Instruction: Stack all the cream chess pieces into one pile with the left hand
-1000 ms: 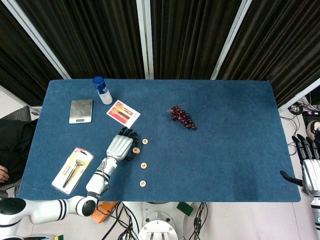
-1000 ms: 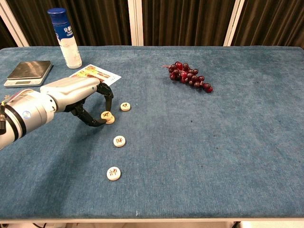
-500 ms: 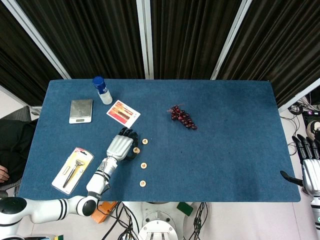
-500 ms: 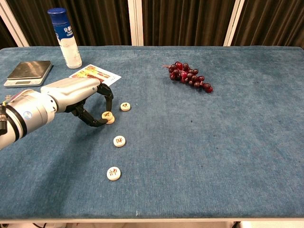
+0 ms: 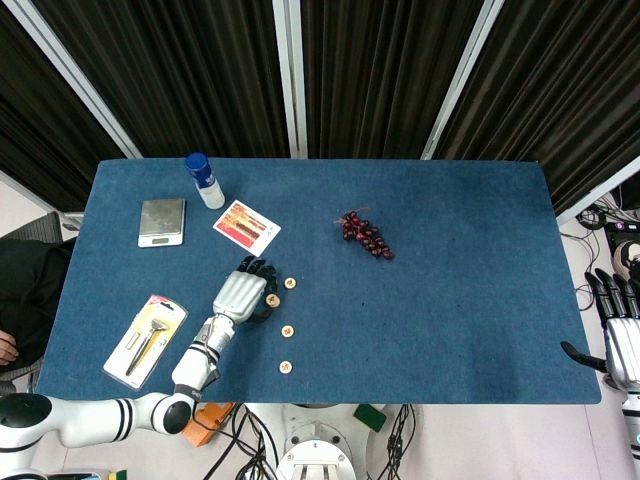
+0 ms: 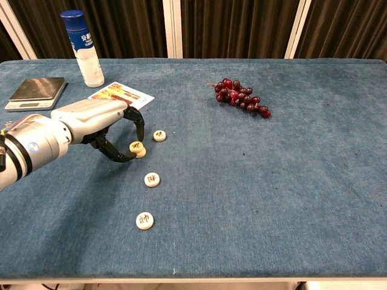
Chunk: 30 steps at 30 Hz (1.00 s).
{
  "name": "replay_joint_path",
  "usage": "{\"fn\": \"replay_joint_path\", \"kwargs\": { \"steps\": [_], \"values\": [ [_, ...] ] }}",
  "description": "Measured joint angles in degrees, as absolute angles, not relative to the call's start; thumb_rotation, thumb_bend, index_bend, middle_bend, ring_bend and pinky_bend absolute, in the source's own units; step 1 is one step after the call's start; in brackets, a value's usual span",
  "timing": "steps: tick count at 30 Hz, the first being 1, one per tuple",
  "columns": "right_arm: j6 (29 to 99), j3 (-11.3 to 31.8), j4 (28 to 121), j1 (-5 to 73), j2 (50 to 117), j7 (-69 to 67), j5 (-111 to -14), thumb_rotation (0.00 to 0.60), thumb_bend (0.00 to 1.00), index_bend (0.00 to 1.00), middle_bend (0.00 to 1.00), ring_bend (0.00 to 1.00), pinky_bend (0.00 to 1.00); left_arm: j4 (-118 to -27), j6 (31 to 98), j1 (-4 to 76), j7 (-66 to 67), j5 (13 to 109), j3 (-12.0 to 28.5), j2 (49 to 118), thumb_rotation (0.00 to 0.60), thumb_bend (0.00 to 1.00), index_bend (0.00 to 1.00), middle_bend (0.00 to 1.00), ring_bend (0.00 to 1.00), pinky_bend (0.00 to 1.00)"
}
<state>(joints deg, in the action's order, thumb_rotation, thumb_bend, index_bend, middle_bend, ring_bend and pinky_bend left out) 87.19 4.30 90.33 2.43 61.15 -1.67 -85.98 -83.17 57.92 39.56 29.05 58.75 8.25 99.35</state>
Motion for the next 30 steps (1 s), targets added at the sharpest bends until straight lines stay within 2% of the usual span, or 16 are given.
{"fn": "replay_joint_path", "kwargs": {
  "steps": [10, 19, 30],
  "values": [
    [87.5, 4.3, 90.5, 2.3, 61.0, -1.5, -86.2, 0.600, 0.17, 0.00, 0.10, 0.00, 0.04, -84.4, 57.0, 42.2, 28.9, 56.9, 11.9, 99.5, 0.600, 0.31, 0.35, 0.16, 0.07, 0.02],
    [87.6, 4.3, 90.2, 2.0, 60.8, -1.9, -85.9, 0.600, 0.17, 0.00, 0.10, 0.00, 0.04, -80.9, 54.1, 47.5, 33.8, 47.2, 15.4, 102.6, 0.600, 0.29, 0.39, 0.16, 0.06, 0.02],
    [87.0, 4.4, 89.2, 2.1, 60.8, -3.1, -85.4, 0.600, 0.17, 0.00, 0.10, 0.00, 0.04, -76.8, 54.6, 51.1, 38.6, 40.5, 15.1, 105.5, 0.600, 0.29, 0.42, 0.16, 0.06, 0.02]
  ]
}}
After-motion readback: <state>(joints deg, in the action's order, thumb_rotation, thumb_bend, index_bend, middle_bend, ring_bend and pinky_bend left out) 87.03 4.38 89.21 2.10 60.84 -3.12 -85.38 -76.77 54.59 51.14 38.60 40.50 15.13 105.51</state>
